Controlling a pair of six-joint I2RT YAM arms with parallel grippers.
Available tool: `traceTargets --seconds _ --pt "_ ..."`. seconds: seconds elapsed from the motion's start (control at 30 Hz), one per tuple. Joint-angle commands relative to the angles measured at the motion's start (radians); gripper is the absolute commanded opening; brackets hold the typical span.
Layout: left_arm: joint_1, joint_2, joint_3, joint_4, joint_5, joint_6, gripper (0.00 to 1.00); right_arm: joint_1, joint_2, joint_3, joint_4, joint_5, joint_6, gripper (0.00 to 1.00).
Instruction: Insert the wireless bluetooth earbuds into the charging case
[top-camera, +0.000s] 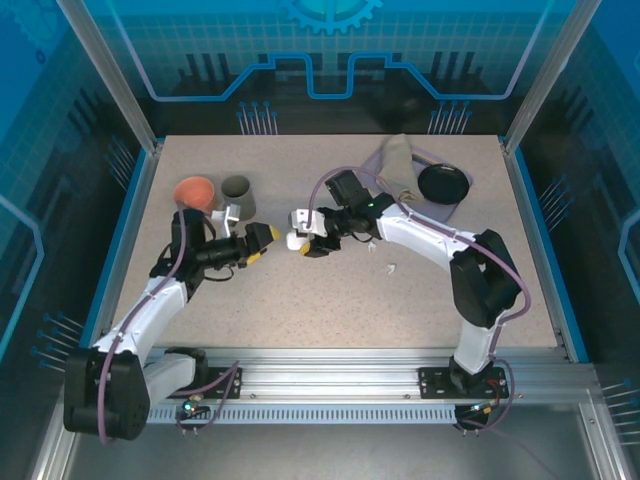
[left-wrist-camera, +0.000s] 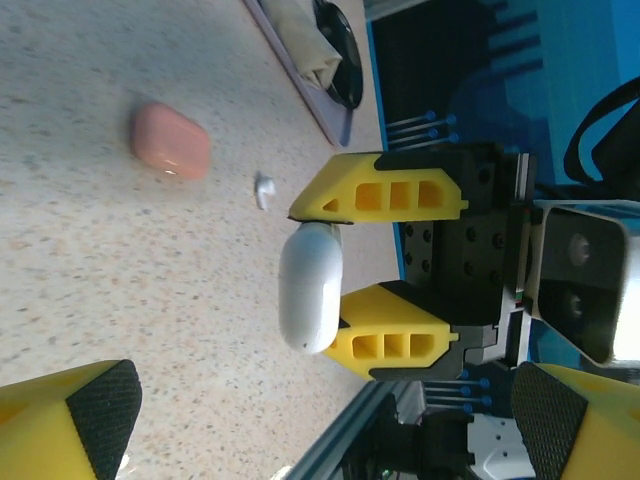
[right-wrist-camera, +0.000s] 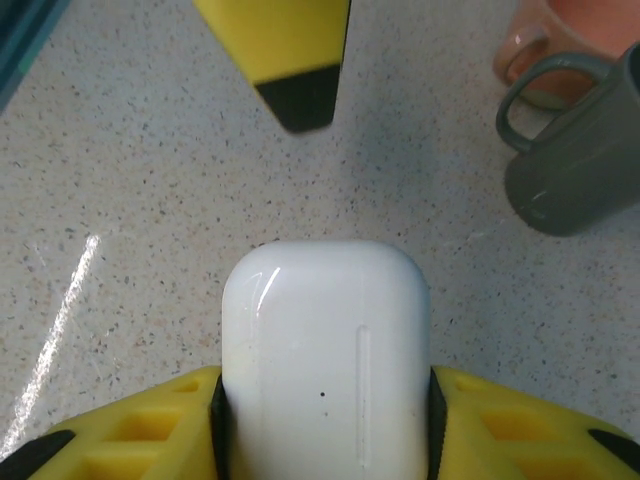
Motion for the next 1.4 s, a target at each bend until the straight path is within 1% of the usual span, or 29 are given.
traceTargets --seconds 0.0,0.1,0.23,0.33,0.57,0.73,0.9,1.1,1.23,1.3,1.37 --pt "-0.043 0.029 0.058 0.014 -0.003 0.015 0.99 -0.015 -0.059 -0.026 0.072 -0.057 0.058 0.47" --pt "-0.074 0.058 0.072 0.026 -0.016 0.018 0.98 -0.016 -0.083 -0.044 0.096 -0.073 0.077 0.47" --pt "-0.112 0.094 0.088 0.055 -0.020 0.010 0.91 -0.013 -0.097 -0.060 0.114 -0.086 0.093 0.48" --pt "-0.133 0.114 0.102 0.060 -0.022 0.011 0.82 -0.011 -0.097 -0.061 0.112 -0.088 0.097 0.48" --pt "-0.163 0.156 0.128 0.066 -0.033 0.013 0.56 -0.006 -0.083 -0.043 0.094 -0.086 0.092 0.47" --pt "-0.170 0.162 0.134 0.071 -0.046 0.013 0.43 -0.005 -0.079 -0.036 0.078 -0.088 0.086 0.48" --pt "-0.172 0.162 0.137 0.068 -0.048 0.017 0.35 -0.002 -0.071 -0.026 0.063 -0.082 0.083 0.48" --pt "-0.174 0.159 0.143 0.062 -0.049 0.025 0.22 -0.004 -0.065 -0.016 0.054 -0.080 0.088 0.48" --pt "-0.174 0.154 0.152 0.046 -0.049 0.040 0.16 -0.003 -0.063 -0.010 0.050 -0.073 0.089 0.49" --pt "-0.174 0.147 0.156 0.037 -0.052 0.050 0.13 -0.004 -0.067 -0.008 0.047 -0.067 0.087 0.52" --pt "-0.175 0.140 0.159 0.033 -0.056 0.062 0.12 -0.004 -0.072 -0.009 0.049 -0.060 0.090 0.55"
